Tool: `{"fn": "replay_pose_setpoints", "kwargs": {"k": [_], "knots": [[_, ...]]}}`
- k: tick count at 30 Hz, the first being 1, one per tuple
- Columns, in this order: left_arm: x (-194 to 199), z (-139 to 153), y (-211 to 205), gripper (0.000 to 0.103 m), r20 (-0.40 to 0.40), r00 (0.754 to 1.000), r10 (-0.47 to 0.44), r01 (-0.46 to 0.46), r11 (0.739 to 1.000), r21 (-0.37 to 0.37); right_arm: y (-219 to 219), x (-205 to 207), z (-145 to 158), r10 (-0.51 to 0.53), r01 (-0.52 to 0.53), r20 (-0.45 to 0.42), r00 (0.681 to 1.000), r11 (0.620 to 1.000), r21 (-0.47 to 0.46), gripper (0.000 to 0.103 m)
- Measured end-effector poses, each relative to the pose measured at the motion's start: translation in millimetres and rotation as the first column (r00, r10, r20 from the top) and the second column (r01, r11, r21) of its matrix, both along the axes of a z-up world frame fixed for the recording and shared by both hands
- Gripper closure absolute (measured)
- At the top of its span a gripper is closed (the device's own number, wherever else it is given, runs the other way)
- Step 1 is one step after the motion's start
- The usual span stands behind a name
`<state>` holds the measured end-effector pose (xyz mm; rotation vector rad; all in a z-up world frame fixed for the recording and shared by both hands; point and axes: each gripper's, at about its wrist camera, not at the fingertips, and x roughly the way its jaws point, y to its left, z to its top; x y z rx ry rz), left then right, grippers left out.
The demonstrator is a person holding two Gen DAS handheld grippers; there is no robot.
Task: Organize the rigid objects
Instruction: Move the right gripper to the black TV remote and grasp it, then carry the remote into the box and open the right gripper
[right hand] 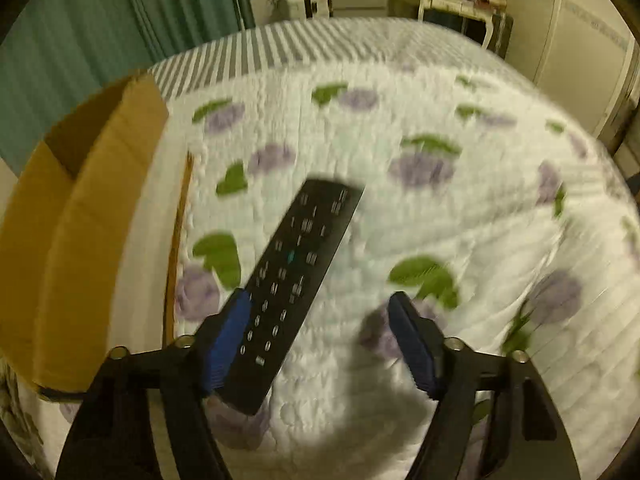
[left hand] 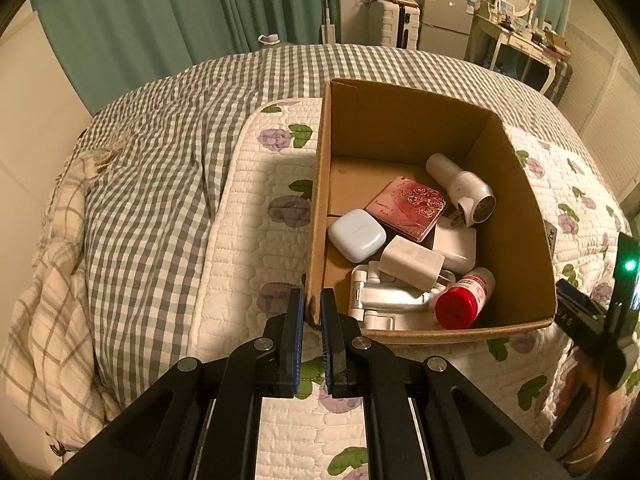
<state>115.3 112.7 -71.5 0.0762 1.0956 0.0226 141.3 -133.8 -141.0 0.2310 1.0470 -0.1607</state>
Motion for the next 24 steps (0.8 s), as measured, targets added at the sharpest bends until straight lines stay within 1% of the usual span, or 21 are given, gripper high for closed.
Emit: {"fn": "replay_pose_setpoints", "kwargs": {"k": [1,3,5,10,13,15,17,18,19,20,22,24], "knots": [[-0.3,-0.4,-0.1,0.096,0.001,1.000,0.001,-0.001,1.000,0.000,1.3,-1.2,-1.7,0.004,-0.003,0.017,1.000,1.000,-0.002,0.040],[-0.2,-0.9,-0.9,0.096,0.002,1.000,0.002,-0.002,1.000,0.005,5.7,0.4,-0.5,0.028,-0.028,0.036,0.999,1.000,-0.007,0.047],[-0.2,-0.9,-2.1,0.096,0.002,1.000,0.004,-0.004,1.000,0.009,11.4,5.2,-2.6,0.055,-0.055,0.040,0.998,0.998,0.009,0.060],[-1.1,-2.0,-3.0,0.096,0.004,1.000,0.002,-0.003,1.000,0.019,17.1,12.6,-12.7,0.067,-0.068,0.042,0.997,0.997,0.021,0.061],[-1.3,-2.6,-3.0,0.096,0.003,1.000,0.005,-0.005,1.000,0.019,17.6,14.7,-17.2,0.094,-0.095,0.039,0.995,0.995,0.032,0.064],[-1.5,-2.7,-2.6,0.096,0.003,1.000,0.004,-0.004,1.000,0.017,13.9,13.0,-15.5,0.093,-0.095,0.042,0.995,0.994,0.056,0.066],[-1.6,-2.7,-2.8,0.096,0.004,1.000,0.004,-0.004,1.000,0.017,10.2,7.9,-8.8,0.090,-0.095,0.062,0.994,0.992,0.079,0.073],[-1.6,-2.6,-2.8,0.096,0.004,1.000,0.005,-0.005,1.000,0.016,9.9,7.0,-5.3,0.095,-0.100,0.069,0.993,0.992,0.083,0.074],[-1.6,-2.6,-2.8,0.096,0.004,1.000,0.006,-0.006,1.000,0.014,10.2,5.3,-1.5,0.098,-0.104,0.080,0.992,0.992,0.076,0.075],[-2.0,-2.5,-2.8,0.096,0.004,1.000,0.006,-0.006,1.000,0.012,11.1,2.4,4.3,0.104,-0.111,0.094,0.990,0.992,0.067,0.079],[-2.2,-2.3,-2.2,0.096,0.004,1.000,0.006,-0.006,1.000,0.012,12.4,-1.3,15.0,0.115,-0.124,0.117,0.986,0.990,0.070,0.082],[-2.6,-2.2,-1.7,0.096,0.002,1.000,0.008,-0.008,1.000,0.005,15.7,-3.9,27.7,0.129,-0.136,0.133,0.983,0.990,0.047,0.083]]}}
